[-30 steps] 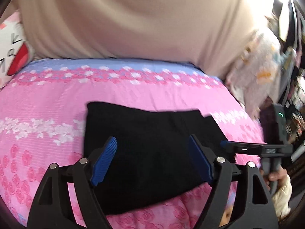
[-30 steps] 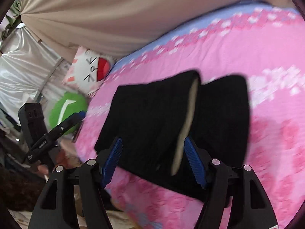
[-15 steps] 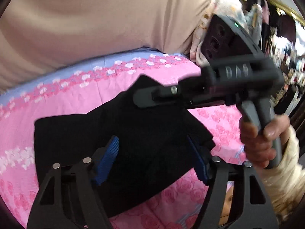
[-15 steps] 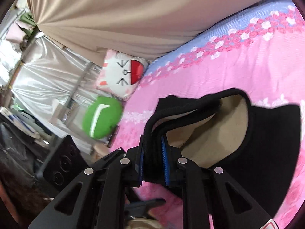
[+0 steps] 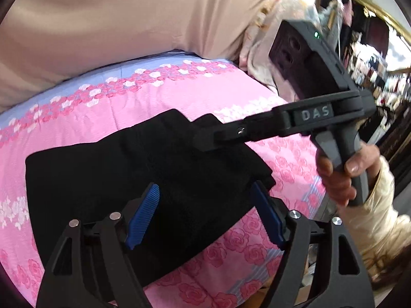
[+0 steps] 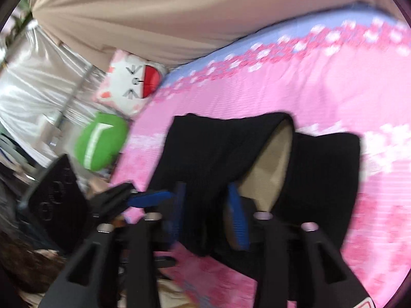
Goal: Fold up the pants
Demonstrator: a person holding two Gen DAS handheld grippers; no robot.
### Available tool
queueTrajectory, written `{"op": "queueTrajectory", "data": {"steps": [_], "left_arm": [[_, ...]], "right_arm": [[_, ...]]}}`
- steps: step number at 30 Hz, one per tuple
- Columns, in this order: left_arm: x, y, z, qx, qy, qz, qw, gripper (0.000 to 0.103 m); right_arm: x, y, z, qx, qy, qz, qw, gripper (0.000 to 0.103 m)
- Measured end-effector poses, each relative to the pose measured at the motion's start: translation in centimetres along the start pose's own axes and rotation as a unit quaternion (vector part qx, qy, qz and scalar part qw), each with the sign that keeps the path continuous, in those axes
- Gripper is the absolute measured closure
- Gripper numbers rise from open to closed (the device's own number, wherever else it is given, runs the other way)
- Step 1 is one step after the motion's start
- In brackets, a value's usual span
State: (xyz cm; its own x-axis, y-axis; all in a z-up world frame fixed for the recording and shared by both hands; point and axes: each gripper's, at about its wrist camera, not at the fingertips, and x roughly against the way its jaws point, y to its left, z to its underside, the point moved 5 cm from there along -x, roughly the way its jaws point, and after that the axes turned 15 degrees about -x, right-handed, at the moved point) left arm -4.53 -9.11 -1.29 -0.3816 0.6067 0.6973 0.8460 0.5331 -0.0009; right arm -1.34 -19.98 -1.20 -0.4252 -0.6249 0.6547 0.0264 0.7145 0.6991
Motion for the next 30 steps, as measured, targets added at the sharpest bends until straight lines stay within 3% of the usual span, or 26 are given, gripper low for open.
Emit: {"op": "queueTrajectory", "data": {"steps": [4, 5, 6, 7, 9, 11, 12, 13, 14, 17, 20, 21, 22, 25, 28, 30], "left_arm": [[-0.5, -0.3, 0.5, -0.010, 0.012, -0.014, 0.9998, 0.029], [-0.6, -0.3, 0.6, -0.009, 0.015, -0.017, 0.9997, 0.029], [-0.7, -0.3, 0.7, -0.008, 0.017, -0.018, 0.9997, 0.029], [-0.8, -0.3, 0.8, -0.007, 0.018, -0.014, 0.9997, 0.029], [-1.0, -0.5, 0.7, -0.009, 0.020, -0.011, 0.9997, 0.029], [-0.9, -0.7, 0.7, -0.017, 0.022, -0.019, 0.9994, 0.029], [-0.5, -0.8, 0.8, -0.021, 0.020, -0.025, 0.9992, 0.029], [-0.3, -0.8, 0.8, -0.023, 0.019, -0.026, 0.9992, 0.028], [0.0, -0.7, 1.0, -0.024, 0.017, -0.025, 0.9992, 0.026], [0.1, -0.6, 1.3, -0.022, 0.016, -0.028, 0.9992, 0.023], [-0.6, -0.7, 1.6, -0.021, 0.024, -0.023, 0.9992, 0.023], [-0.8, -0.8, 1.7, -0.021, 0.026, -0.023, 0.9992, 0.023], [-0.9, -1.0, 1.7, -0.022, 0.027, -0.021, 0.9992, 0.023], [-0.7, -1.5, 1.6, -0.031, 0.023, -0.023, 0.9990, 0.023], [-0.4, -1.1, 0.7, -0.038, 0.006, -0.039, 0.9985, 0.023], [-0.4, -0.4, 0.0, -0.033, -0.007, -0.044, 0.9985, 0.042]], "right_arm": [[-0.3, -0.2, 1.1, 0.023, 0.009, 0.037, 0.999, 0.064], [-0.4, -0.1, 1.3, 0.033, 0.009, 0.039, 0.999, 0.069], [-0.5, 0.2, 1.5, 0.041, 0.010, 0.034, 0.999, 0.093], [-0.6, 0.6, 1.7, 0.046, 0.015, 0.025, 0.999, 0.103], [-1.0, 1.4, 1.5, 0.046, 0.023, -0.004, 0.999, 0.103], [-1.1, 1.3, 0.8, 0.046, 0.008, 0.016, 0.999, 0.096], [-0.7, 0.7, 0.6, 0.036, -0.001, 0.024, 0.999, 0.080], [-0.2, -0.1, 0.9, 0.024, 0.003, 0.035, 0.999, 0.051], [0.2, -0.5, 1.3, 0.017, 0.001, 0.038, 0.999, 0.046], [1.1, -1.8, 3.1, 0.008, 0.003, 0.049, 0.999, 0.046], [-0.1, -1.9, 4.4, 0.012, 0.028, 0.052, 0.998, 0.061], [-0.6, -1.8, 4.7, 0.018, 0.034, 0.049, 0.998, 0.091], [-1.0, -1.5, 4.8, 0.022, 0.039, 0.049, 0.998, 0.098], [-1.4, 0.2, 3.7, 0.036, 0.033, 0.021, 0.999, 0.098], [-1.1, 2.8, 1.4, 0.048, 0.026, -0.035, 0.998, 0.098], [-0.8, 4.3, 0.6, 0.056, 0.025, -0.067, 0.996, 0.098]]}}
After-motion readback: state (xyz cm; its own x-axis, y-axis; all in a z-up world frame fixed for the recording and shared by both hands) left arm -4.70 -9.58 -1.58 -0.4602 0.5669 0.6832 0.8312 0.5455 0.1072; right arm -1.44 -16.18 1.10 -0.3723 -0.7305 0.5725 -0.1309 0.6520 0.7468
